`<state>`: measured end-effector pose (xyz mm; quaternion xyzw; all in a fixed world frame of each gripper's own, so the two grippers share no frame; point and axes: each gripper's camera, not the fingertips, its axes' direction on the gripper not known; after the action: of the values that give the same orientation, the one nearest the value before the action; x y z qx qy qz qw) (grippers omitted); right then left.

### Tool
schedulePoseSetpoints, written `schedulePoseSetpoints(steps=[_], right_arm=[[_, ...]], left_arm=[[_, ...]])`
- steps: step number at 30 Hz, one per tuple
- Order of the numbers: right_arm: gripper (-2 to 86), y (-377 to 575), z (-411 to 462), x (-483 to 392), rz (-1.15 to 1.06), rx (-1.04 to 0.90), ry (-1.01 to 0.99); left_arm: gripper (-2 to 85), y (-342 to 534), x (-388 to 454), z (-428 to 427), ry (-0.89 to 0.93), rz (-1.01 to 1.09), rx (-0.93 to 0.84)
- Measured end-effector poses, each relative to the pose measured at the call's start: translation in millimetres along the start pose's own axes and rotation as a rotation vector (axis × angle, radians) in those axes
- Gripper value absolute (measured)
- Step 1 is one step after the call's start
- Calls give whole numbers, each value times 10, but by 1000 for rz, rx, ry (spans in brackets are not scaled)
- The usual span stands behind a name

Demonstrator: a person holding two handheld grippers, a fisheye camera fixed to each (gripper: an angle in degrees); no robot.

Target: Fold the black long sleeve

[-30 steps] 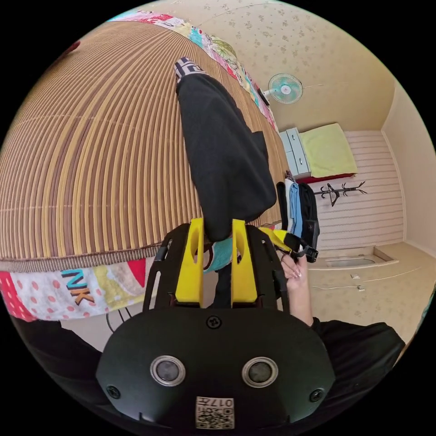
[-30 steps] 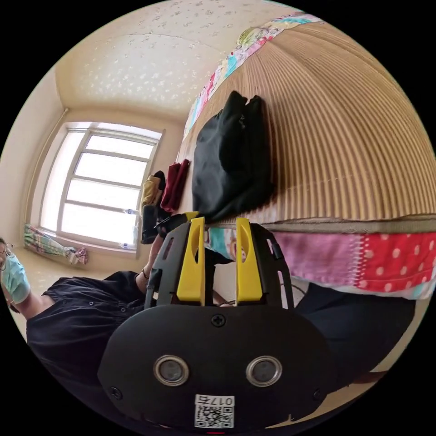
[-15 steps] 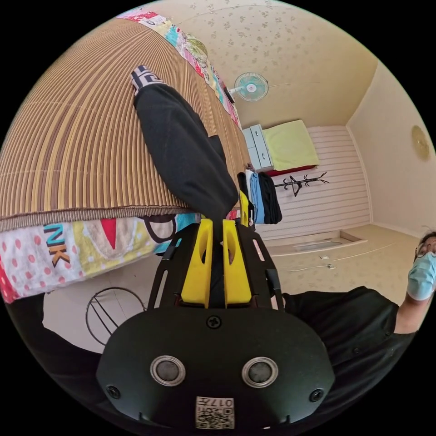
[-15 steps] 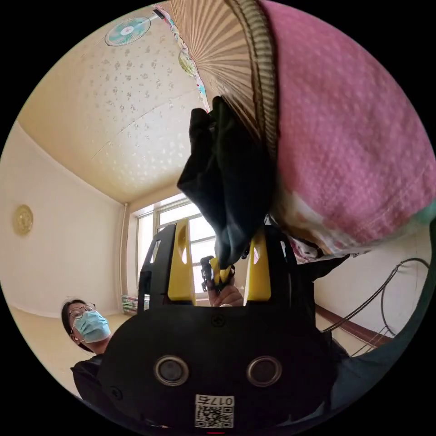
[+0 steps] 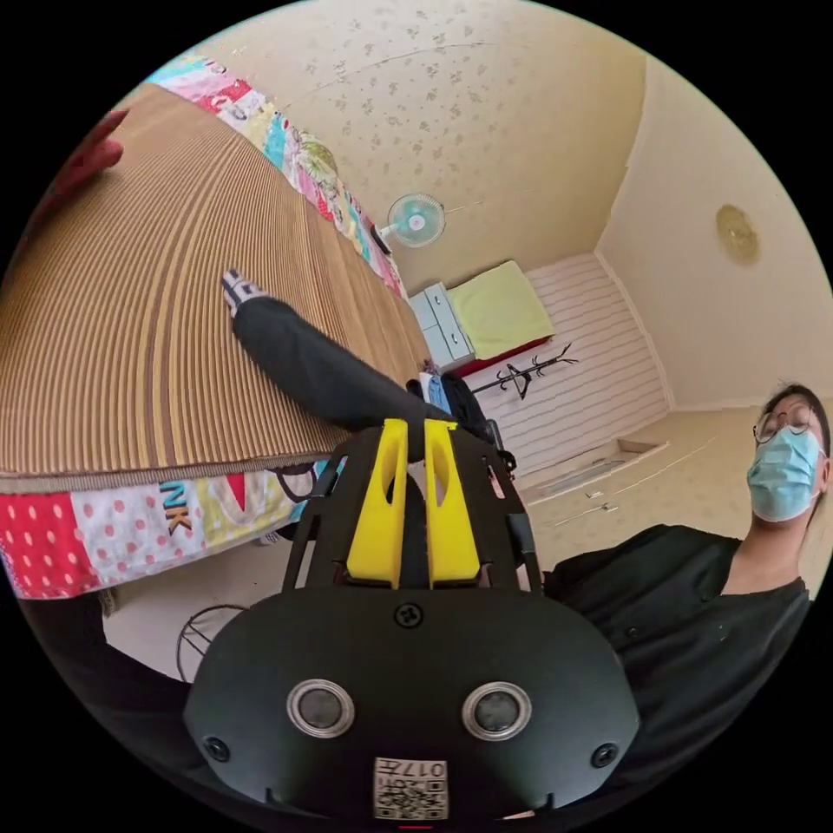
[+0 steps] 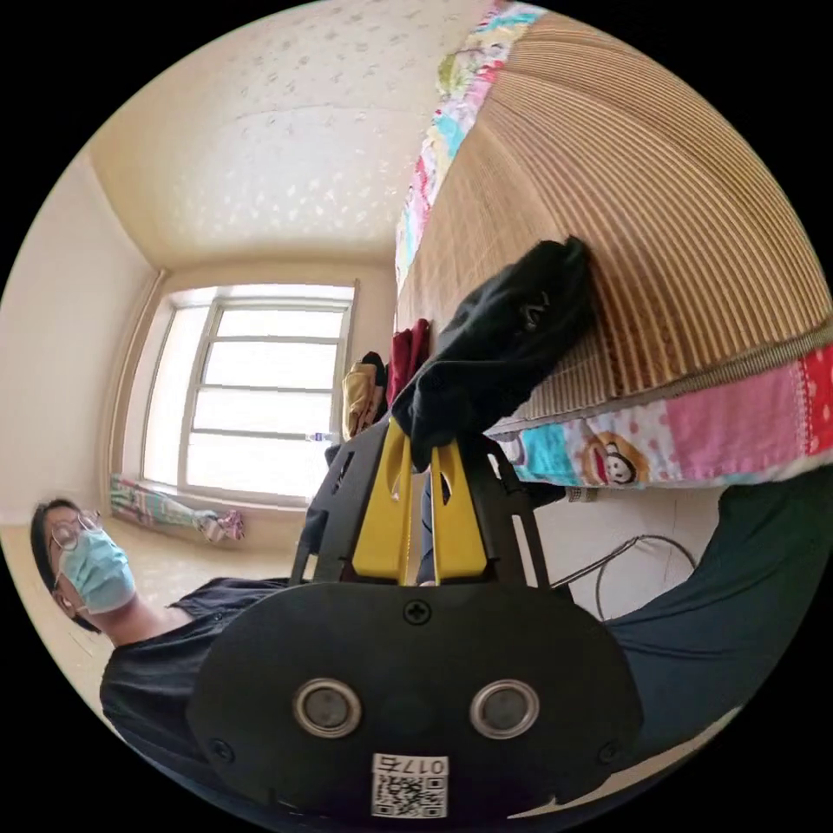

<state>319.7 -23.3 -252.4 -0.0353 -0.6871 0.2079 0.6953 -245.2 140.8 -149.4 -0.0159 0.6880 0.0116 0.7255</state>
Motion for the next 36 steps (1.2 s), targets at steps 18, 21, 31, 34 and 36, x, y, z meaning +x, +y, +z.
schedulePoseSetpoints(steps=[18,21,31,34,36], right_arm=[[4,-780,3251,-1751,-707,-16,192],[4,-481,3818,-1858,-817,61,183],[11,1173,6409,154,-547,-545,135],[12,1888,6493,482,-648,-677,227],[11,2148,6272,666,-689,-713,206]], left_arm=[[39,-2220,606,-2205,-353,47,389],[41,-2405,815,-2619,-446,49,449],[95,-618,561,-2837,-634,-325,690],[95,-1,579,-2612,-648,-366,694],[100,312,607,-2424,-658,-362,678]])
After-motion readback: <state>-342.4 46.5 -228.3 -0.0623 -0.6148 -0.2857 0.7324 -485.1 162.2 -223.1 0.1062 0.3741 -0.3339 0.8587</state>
